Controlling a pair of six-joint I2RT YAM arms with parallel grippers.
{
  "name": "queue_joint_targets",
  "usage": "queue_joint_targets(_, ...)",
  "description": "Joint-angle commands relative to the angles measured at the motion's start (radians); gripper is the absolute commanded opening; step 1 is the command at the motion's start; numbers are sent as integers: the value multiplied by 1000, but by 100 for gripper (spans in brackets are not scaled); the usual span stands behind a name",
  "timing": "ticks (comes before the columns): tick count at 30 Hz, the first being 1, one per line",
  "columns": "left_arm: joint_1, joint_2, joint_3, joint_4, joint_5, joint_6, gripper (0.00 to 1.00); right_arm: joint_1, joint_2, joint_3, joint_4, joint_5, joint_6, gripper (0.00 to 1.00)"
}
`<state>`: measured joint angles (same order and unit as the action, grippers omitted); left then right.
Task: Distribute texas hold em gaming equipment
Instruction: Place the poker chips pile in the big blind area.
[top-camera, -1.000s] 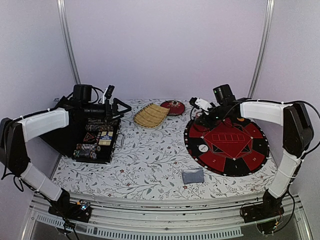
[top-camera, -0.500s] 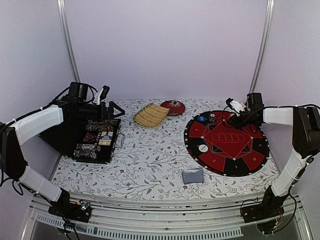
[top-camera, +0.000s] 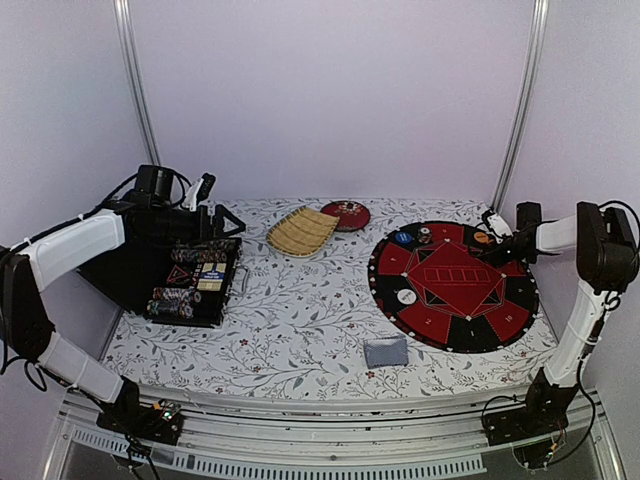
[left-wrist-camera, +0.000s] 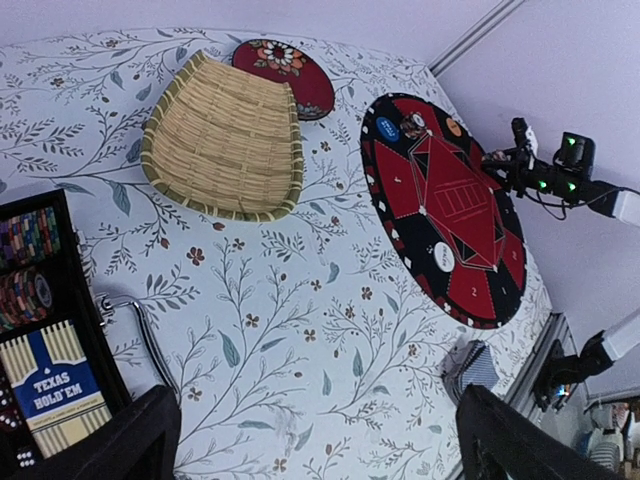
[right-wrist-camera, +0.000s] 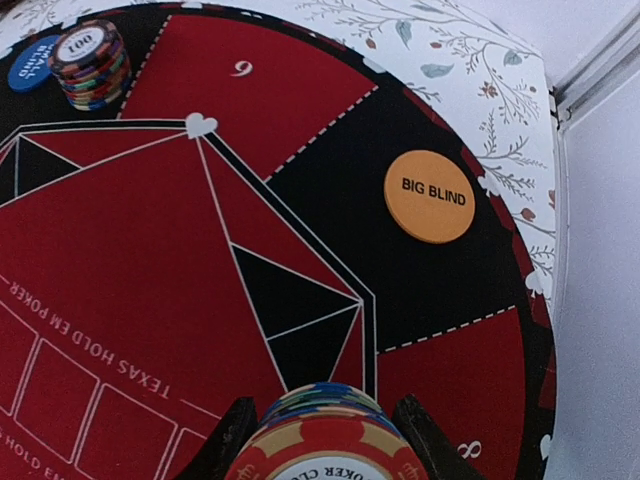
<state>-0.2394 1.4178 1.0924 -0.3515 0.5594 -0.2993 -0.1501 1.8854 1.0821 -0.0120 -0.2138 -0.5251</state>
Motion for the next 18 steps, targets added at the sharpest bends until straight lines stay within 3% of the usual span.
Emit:
queue_joint_targets(1,11,-28,14,-19,-12,3,98,-23,55,79,65,11,21,1)
queue_joint_targets(18,13,-45,16,-38,-38,-1,98,-64,244,248,0,22,15,1)
